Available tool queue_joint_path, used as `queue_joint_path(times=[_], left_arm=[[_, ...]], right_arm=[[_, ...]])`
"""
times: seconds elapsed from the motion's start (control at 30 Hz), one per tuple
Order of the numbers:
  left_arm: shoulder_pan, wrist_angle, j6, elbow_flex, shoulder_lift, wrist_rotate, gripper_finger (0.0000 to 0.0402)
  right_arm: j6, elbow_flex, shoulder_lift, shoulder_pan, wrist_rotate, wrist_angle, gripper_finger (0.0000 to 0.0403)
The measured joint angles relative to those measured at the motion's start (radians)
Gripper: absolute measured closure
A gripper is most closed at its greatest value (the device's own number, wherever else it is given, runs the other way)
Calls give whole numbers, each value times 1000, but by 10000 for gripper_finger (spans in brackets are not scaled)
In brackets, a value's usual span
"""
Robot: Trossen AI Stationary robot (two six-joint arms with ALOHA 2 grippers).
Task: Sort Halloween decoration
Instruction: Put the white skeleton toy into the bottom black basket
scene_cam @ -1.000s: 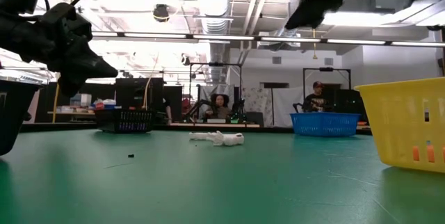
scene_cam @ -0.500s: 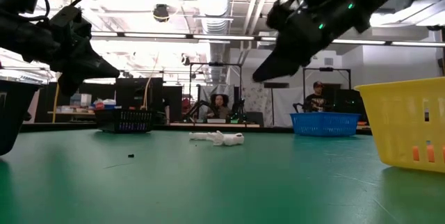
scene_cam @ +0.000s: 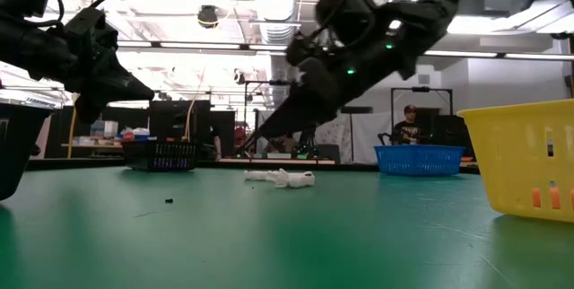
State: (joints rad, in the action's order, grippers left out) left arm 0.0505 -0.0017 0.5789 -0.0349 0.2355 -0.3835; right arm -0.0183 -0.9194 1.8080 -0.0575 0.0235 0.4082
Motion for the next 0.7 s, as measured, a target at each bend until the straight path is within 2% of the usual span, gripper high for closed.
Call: queue_joint_path(times=[0.23, 0.53, 0.7], left_arm=[[0, 0, 1, 0, 0, 1, 401], [0, 0, -10, 0, 0, 1, 401], [0, 0, -17, 0, 0, -2, 401]], right_arm=[[49, -137, 114, 12, 4, -113, 170], [25, -158, 192, -5, 5, -149, 173], [24, -158, 202, -10, 4, -147, 197]])
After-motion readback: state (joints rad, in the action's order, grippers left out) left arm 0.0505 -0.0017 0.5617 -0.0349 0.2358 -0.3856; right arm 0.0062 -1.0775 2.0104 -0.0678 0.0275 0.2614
